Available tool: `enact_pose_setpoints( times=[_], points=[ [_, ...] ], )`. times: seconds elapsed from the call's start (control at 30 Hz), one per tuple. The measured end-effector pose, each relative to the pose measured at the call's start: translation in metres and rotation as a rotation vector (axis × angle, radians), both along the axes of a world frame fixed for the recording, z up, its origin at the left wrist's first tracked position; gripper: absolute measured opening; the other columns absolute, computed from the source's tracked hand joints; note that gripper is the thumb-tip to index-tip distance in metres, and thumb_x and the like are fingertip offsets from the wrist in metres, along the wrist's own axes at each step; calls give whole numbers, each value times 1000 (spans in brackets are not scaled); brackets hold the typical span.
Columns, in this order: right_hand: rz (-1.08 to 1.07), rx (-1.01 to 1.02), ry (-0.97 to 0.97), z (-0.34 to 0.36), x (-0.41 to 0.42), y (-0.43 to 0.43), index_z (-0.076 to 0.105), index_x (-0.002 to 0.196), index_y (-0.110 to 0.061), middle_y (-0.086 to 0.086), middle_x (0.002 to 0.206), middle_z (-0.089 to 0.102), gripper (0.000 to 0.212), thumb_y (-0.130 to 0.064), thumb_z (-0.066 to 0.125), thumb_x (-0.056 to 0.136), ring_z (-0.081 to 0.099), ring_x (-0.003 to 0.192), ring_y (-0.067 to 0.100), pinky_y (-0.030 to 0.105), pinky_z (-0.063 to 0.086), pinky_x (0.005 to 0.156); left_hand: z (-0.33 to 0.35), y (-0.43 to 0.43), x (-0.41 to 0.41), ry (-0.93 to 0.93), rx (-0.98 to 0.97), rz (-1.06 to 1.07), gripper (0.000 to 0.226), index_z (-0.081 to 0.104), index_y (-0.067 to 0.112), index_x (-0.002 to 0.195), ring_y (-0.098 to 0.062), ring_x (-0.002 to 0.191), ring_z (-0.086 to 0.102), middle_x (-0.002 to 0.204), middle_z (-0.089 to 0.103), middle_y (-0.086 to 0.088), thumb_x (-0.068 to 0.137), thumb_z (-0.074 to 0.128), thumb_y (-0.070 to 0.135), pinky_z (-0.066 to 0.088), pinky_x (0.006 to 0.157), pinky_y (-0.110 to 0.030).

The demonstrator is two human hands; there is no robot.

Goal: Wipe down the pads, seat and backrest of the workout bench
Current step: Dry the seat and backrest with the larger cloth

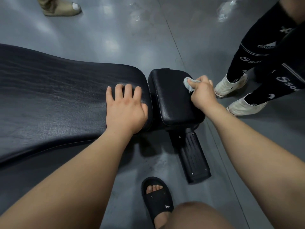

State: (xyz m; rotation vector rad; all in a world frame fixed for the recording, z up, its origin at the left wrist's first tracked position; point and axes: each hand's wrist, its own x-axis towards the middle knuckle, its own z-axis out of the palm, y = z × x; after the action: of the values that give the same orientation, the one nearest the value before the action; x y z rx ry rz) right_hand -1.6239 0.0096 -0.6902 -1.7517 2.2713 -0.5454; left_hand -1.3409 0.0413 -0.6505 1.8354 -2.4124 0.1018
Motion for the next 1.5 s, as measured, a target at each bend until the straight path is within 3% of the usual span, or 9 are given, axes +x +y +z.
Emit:
enact_pose_setpoints(
  times=[0.3,0.43,0.53,0.63,0.8,1.1,1.23,1.43,1.5],
  points=[
    [120,-96,64,5,52,80,68,122,-8,12,99,45,40,1,48,89,46,92,36,48,50,79,1,2,1,1,46,-15,45,47,15,128,-37,133,34,137,49,-10,92,33,38,17,117,-61],
    [259,-14,14,32,79,103,68,120,-13,0,97,39,40,-1,48,89,48,92,27,37,50,81,9,9,18,18,104,-94,48,46,17,140,-32,145,29,152,41,-9,97,36,36,14,122,-54],
    [284,38,-118,55,110,93,62,133,-22,-3,106,41,44,-8,50,94,52,90,15,27,50,81,25,25,53,52,111,-138,42,56,17,130,-28,132,43,140,52,-6,93,40,28,24,119,-45],
    [377,8,-132,63,166,74,59,136,-16,2,109,41,43,-8,51,94,49,94,18,28,49,88,46,43,104,43,38,-38,33,61,13,111,-32,115,50,116,59,-8,85,45,24,30,114,-48],
    [599,18,-8,71,245,45,56,103,0,7,101,38,17,-2,48,88,44,85,23,34,46,75,68,55,189,5,-45,254,34,56,9,110,-37,124,40,125,54,-14,84,49,29,23,114,-58],
    [912,-137,-26,87,367,3,57,112,0,11,104,41,25,-2,49,89,42,83,22,34,43,68,61,72,251,-18,-62,548,46,48,14,119,-40,127,35,132,46,-10,90,43,50,20,112,-67],
    [874,-130,-59,84,370,8,54,135,-4,14,108,45,45,-1,51,90,44,91,24,33,43,74,65,69,251,2,4,532,45,51,12,121,-40,128,39,135,49,-10,91,44,45,19,113,-68],
    [875,246,99,126,360,37,54,138,-2,18,105,42,48,-1,51,90,51,89,39,41,49,77,115,86,261,124,449,459,66,27,14,154,-33,152,8,165,18,-8,94,43,37,3,123,-55],
    [898,492,54,163,363,36,64,125,-7,13,102,43,35,-6,50,93,53,91,35,31,43,80,151,98,263,205,567,490,54,42,14,141,-31,147,20,155,33,-7,90,48,31,14,121,-50]
  ],
)
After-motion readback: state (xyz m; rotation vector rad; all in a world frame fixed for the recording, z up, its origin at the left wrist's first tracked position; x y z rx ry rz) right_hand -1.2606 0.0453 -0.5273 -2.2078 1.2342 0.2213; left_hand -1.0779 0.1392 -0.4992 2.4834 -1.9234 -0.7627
